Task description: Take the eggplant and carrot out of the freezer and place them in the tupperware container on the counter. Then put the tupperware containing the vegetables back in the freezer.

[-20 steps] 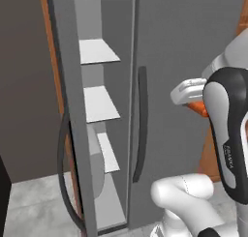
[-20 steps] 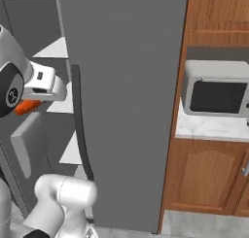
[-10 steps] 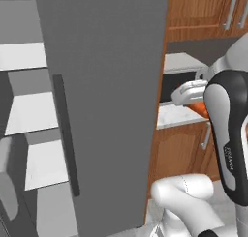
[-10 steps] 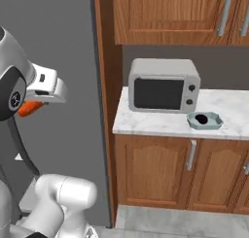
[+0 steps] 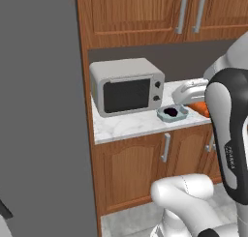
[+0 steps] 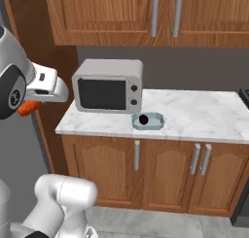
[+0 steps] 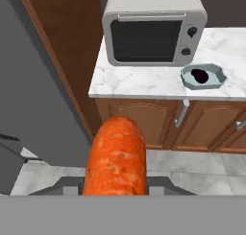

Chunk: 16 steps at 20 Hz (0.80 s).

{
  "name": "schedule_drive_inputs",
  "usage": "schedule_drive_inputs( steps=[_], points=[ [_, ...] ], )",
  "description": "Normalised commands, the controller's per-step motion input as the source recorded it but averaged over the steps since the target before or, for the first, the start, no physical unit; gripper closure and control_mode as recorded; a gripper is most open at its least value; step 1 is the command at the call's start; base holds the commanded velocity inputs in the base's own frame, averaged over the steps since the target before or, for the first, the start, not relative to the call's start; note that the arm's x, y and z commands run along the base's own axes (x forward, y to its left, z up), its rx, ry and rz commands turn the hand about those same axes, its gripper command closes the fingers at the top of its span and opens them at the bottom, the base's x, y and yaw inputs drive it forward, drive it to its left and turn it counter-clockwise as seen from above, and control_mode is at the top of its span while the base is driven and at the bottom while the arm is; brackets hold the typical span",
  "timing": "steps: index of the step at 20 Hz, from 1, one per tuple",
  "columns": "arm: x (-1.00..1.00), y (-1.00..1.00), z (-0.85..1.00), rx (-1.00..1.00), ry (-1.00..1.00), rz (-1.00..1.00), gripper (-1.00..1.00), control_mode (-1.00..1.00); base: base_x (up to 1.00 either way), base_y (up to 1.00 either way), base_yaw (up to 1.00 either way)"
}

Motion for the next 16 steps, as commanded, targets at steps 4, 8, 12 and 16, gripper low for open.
schedule_drive_inputs(
  steps=[4,8,12,16],
  points=[
    [0.00,0.00,0.00,0.00,0.00,0.00,1.00,1.00,0.77,-0.98,0.05],
    [0.00,0.00,0.00,0.00,0.00,0.00,1.00,1.00,0.81,-0.74,0.09],
    [0.08,-0.05,-0.17,0.00,0.01,0.03,1.00,-1.00,0.39,-0.25,0.08],
    [0.51,-0.35,-0.81,0.00,0.03,0.10,1.00,-1.00,0.00,0.00,0.00]
  ],
)
